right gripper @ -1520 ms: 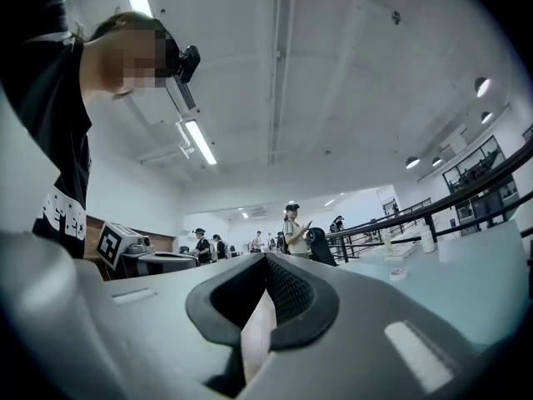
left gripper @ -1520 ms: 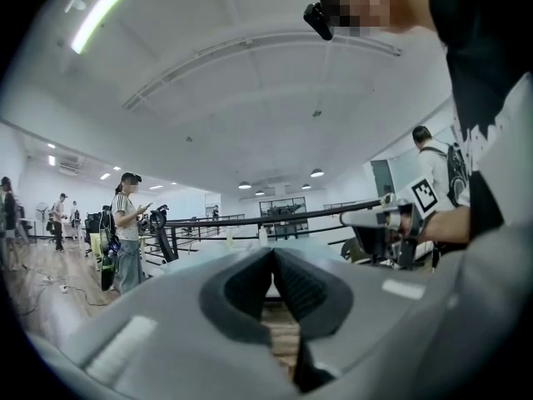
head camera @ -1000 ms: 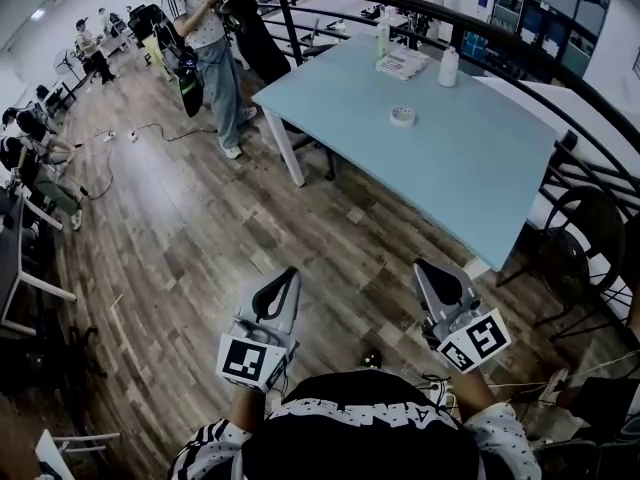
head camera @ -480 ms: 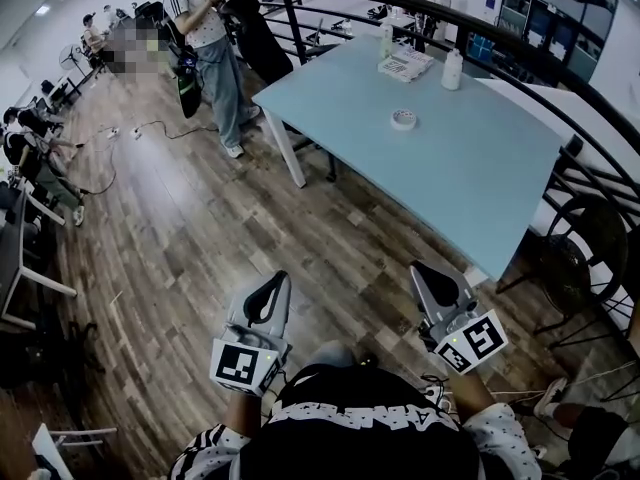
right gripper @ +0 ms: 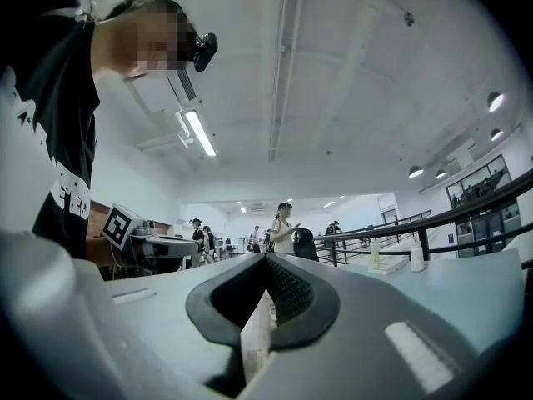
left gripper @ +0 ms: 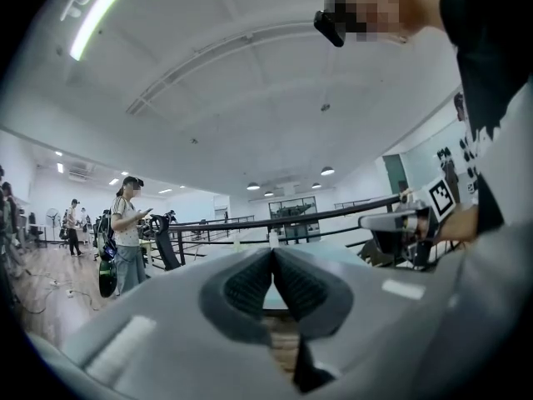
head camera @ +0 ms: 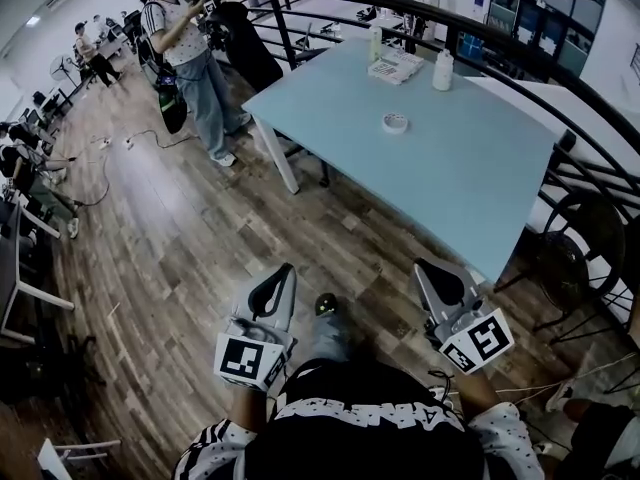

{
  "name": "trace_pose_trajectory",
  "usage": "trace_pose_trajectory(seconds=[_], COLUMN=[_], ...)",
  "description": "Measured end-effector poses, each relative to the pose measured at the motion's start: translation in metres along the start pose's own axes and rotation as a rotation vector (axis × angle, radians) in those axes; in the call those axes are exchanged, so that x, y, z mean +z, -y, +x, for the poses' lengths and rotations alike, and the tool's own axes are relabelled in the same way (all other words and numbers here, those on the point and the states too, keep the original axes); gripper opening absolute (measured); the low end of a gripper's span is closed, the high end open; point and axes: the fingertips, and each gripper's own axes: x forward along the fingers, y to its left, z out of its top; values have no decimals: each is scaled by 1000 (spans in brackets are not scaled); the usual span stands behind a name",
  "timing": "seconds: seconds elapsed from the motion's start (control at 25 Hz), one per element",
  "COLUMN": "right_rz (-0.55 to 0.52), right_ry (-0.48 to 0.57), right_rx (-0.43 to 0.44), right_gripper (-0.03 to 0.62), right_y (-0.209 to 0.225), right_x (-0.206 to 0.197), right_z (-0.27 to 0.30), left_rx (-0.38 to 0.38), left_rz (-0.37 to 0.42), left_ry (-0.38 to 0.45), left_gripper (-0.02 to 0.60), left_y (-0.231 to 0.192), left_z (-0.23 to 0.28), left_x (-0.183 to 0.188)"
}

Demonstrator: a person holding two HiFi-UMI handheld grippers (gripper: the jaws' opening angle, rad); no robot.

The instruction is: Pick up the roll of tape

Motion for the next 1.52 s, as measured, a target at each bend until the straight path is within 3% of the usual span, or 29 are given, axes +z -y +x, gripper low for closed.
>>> trace_pose_trajectory(seconds=[0.44, 0.6, 0.68, 0.84, 1.04, 1.28, 1.52], right_rz=[3, 15, 18, 19, 23, 5, 11], right_ry=[-19, -44, -48, -59, -86, -105, -143], right_rx=[-33, -36, -40, -58, -57, -80, -98], right_gripper=[2, 2, 2, 2, 2, 2, 2], right_y=[29, 40, 46, 59, 67, 81, 96], right_x=[-12, -25, -29, -34, -48, -50, -50], right_z=[56, 80, 95, 128, 163, 212, 262], left_rx=[-52, -66, -72, -99, -94, -91, -103], left_rz=[-24, -13, -38, -14, -64, -56, -79], left_ry=[5, -45, -22, 10, -8, -62, -5], left_gripper=[0, 0, 0, 0, 0, 0, 0], left_y=[-41, -60, -71, -97, -128, -175, -218], left_z=[60, 83, 94, 120, 140, 160, 188], left_x=[-11, -25, -28, -32, -44, -57, -53])
